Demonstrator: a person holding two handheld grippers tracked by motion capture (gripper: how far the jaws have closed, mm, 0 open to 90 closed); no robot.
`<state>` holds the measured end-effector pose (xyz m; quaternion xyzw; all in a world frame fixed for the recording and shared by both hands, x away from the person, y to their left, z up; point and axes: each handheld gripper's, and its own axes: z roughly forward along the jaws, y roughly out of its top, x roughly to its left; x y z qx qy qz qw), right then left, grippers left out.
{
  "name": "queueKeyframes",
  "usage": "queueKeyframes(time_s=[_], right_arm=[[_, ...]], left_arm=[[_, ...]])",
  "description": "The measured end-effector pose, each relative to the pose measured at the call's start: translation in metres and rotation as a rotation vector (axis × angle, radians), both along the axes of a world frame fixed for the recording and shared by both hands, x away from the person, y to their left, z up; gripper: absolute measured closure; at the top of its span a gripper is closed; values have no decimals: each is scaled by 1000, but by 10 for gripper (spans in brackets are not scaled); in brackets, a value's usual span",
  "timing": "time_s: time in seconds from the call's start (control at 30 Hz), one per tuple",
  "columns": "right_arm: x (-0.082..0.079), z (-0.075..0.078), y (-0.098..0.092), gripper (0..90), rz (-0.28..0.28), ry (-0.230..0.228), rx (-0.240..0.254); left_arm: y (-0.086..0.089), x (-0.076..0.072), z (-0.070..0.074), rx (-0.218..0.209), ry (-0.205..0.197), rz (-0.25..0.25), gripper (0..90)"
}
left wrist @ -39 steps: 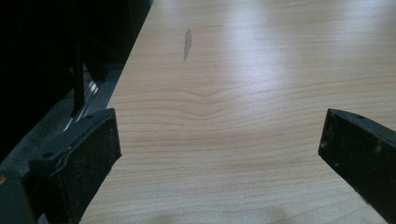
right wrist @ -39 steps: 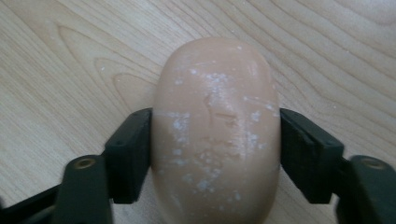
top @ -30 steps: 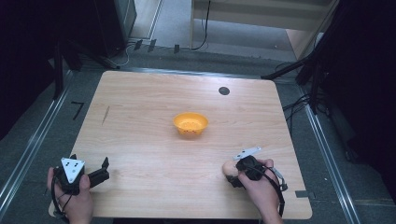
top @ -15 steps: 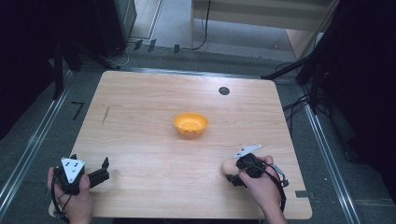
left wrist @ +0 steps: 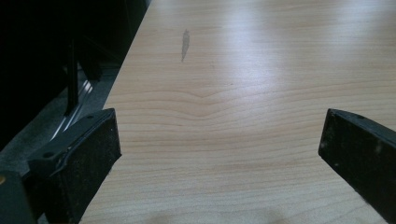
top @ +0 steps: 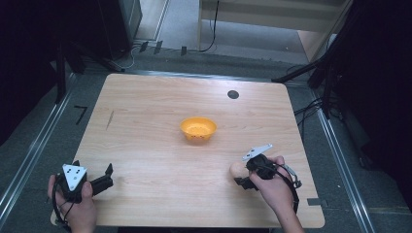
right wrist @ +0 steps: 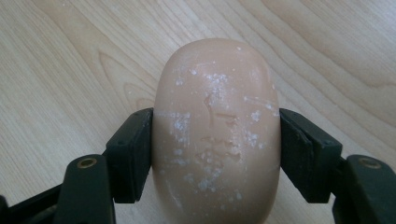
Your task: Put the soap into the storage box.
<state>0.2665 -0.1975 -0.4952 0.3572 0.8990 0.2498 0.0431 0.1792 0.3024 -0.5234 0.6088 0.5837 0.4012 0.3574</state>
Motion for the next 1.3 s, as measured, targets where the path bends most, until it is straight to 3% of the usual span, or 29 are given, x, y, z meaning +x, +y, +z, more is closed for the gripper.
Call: queueKeyframes(time_s=[0.83,1.3], right_arm=[[13,11,1,334,60,-8,3],[19,16,0,335,66,-6,-3]], left_arm=[[0,0,0,-3,5,-13,0],[0,1,0,4,5,-17,0]])
